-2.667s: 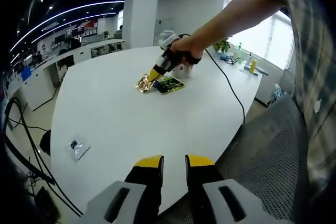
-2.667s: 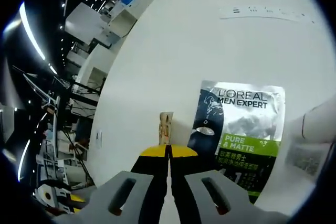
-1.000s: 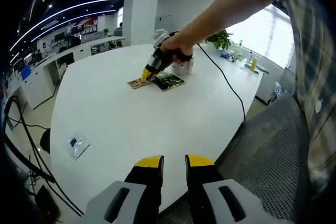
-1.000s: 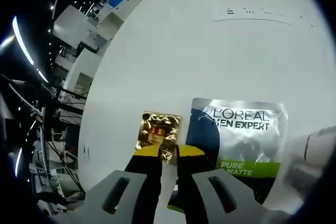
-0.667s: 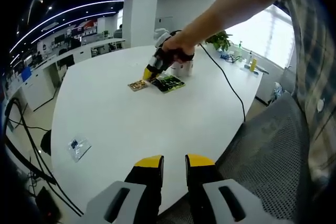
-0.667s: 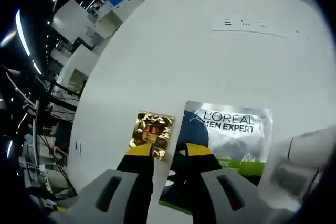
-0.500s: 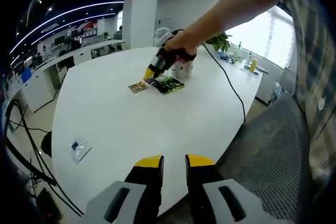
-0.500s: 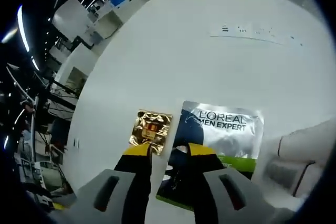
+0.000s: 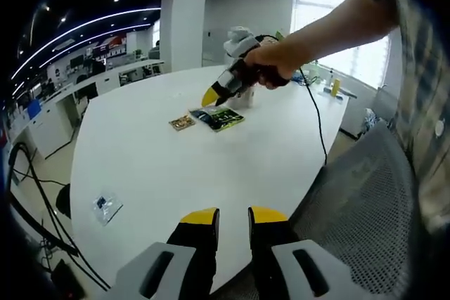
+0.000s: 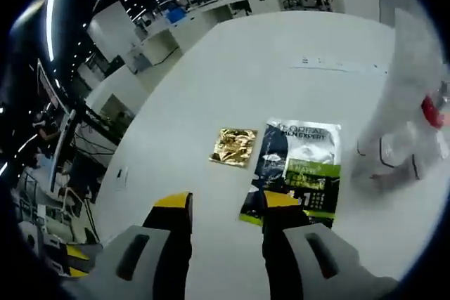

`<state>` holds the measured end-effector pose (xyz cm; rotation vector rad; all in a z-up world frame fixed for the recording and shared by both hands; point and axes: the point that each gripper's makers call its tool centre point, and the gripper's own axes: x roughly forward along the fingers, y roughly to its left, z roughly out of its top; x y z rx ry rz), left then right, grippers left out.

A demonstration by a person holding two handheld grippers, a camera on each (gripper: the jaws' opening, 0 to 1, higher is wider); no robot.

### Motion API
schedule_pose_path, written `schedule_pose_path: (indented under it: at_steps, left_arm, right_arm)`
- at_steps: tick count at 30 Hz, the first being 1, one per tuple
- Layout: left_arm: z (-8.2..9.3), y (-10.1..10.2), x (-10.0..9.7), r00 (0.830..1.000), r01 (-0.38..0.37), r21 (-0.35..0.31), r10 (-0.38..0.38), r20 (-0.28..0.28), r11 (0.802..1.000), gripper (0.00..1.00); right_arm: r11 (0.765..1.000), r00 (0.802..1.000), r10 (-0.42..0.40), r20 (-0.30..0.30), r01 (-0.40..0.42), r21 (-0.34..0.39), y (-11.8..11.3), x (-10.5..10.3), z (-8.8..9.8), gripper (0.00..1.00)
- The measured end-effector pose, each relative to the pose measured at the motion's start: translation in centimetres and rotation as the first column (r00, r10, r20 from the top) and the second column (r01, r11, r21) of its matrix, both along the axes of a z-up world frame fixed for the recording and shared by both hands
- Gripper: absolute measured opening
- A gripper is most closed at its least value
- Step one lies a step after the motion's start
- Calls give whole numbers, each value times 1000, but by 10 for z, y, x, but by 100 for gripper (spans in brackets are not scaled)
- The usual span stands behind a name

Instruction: Arrange the skincare products in the storage area until every visible bottle or jar stands upright without overlapping.

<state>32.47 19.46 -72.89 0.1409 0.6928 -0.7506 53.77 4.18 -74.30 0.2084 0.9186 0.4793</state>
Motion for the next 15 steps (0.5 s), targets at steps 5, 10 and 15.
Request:
schedule_pose_path:
  at_steps: [5,10,15]
  left_arm:
    - [1,1,1,1000,-4,-2,4,10,1000,17]
    - [1,4,2,1000,-20,1,20,14,1000,17]
    - [-1,6,1,1000,-21,16,21,13,1000,17]
  right_arm:
    - [998,999,18,39,-20,62,11,-57,9,41]
    - [994,998,27,64,-33,102,13,-104,9,46]
    - [991,988,102,114,-111,77,20,-144,13,51]
